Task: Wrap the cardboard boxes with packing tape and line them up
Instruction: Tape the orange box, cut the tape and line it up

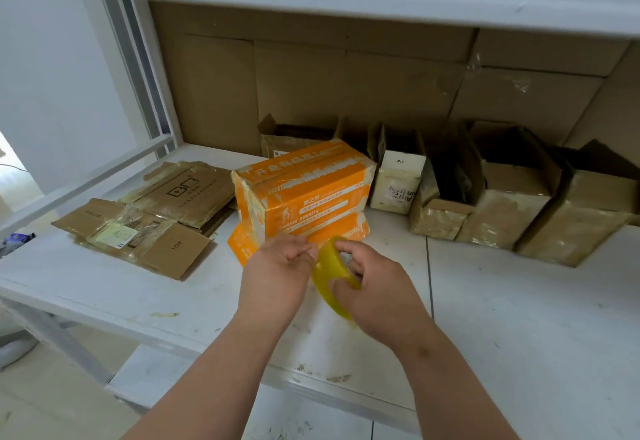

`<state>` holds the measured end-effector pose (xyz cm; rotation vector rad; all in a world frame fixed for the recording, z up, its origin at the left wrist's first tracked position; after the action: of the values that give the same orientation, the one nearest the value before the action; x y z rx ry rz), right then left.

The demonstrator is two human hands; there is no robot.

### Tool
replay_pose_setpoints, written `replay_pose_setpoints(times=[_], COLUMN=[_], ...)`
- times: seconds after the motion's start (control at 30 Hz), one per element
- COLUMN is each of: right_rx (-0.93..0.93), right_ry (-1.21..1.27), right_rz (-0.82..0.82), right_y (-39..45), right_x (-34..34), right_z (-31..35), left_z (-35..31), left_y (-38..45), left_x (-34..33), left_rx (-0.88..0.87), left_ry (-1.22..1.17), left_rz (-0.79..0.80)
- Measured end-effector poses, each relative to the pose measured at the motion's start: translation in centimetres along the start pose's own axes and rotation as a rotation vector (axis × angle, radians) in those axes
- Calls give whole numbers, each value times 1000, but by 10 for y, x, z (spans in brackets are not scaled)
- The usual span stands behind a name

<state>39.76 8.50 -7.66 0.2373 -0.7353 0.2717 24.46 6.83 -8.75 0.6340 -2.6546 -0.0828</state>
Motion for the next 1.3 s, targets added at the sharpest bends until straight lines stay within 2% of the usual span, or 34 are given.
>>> replay_pose_setpoints(times=[0.07,0.17,0.3,0.37,0.5,0.57,0.67,0.8,0.97,1.1,1.17,1.3], right_rx=[30,-33,-134,-132,-104,-106,-123,-138,-235,-196,-172,-103], right_ry=[-229,-488,-580,-577,-447,-387,-268,-55,218,258,311,371], right_rz=[-29,-52,-7,-49,-239,-249,-252,-244,-233,-128,-139,-181], right_y=[-2,-3,-3,2,21,35,58,88,119,132,132,130], right_x=[9,18,15,16,29,30,28,25,19,7,5,6], right_z=[-4,-26,-50,-48,-41,-38,-38,-43,-50,-46,-44,-40], left_z=[-2,-4,-10,-10,-2,-2,-2,6,27,38,41,29], left_y=[-3,-1,8,16,40,48,53,59,70,69,69,68], left_x=[-10,-4,15,21,21,22,27,38,48,36,35,45], left_rx=[-72,-80,-187,-203,-169,-158,-138,-234,-126,5,29,-21], left_ry=[119,124,92,130,260,297,312,342,246,-37,-70,24], left_rz=[0,-126,-387,-445,-290,-225,-214,-198,-128,56,44,-65])
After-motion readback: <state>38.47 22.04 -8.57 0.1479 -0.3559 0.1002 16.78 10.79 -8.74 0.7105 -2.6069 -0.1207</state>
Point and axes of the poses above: each hand's wrist, its own y-axis towards the middle knuckle, its own x-axis out of the back of the hand, z = x × y, the point moved 5 cm from there along y, towards the middle knuckle, and after that the axes turned 2 degrees about x, right-handed, at the moved point
